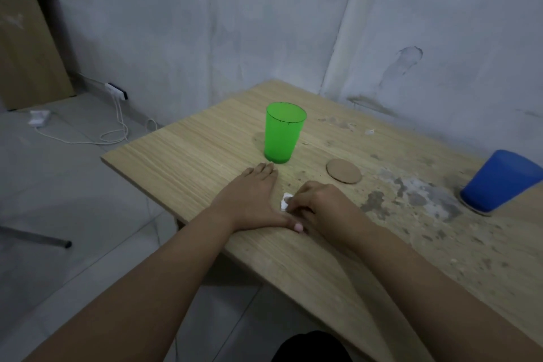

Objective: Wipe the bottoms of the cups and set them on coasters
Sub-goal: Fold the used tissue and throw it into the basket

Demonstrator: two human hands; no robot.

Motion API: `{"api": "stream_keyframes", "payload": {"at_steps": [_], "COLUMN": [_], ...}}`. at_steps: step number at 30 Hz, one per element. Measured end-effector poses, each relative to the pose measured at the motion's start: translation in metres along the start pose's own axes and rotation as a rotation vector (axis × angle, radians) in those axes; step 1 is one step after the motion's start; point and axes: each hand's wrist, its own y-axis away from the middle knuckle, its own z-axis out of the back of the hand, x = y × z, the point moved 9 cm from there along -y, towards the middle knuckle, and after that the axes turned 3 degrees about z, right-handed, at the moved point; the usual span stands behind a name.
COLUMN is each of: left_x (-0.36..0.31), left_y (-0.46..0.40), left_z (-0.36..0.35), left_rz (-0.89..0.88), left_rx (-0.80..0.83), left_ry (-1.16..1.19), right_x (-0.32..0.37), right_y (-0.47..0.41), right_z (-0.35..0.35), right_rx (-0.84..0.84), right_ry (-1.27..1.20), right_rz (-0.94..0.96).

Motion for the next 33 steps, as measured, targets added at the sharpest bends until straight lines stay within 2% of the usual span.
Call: {"api": "stream_keyframes", "payload": {"at_steps": [5, 14, 21, 25, 29, 33], "left_x": [0.000, 0.001, -0.003, 0.000, -0.018, -0.059], "left_y": [0.003, 0.002, 0.009, 0.014, 0.016, 0.011], "left_z": [0.000, 0.002, 0.008, 0.011, 0.016, 0.012], "left_rz": [0.008, 0.016, 0.051, 0.109, 0.068, 0.063], "left_rx": [0.008, -0.017, -0.050, -0.097, -0.213, -0.149], "left_ry": [0.028, 0.006, 0.082, 0.305, 0.709, 1.166], "right_x": [-0.011, -0.044, -0.069, -0.083, -0.077, -0.074], "right_y": [0.005, -0.019, -0.019, 0.002, 0.024, 0.050], "right_z": [-0.004, -0.008, 0.012, 0.019, 0.024, 0.046], "right_rx": [0.014, -0.054, -0.289, -0.422, -0.451, -0.488], "right_ry": [0.133, 0.139, -0.190, -0.500, -0.853, -0.902], "right_rz": [-0.016, -0.256, -0.460, -0.579, -0.600, -0.568]}}
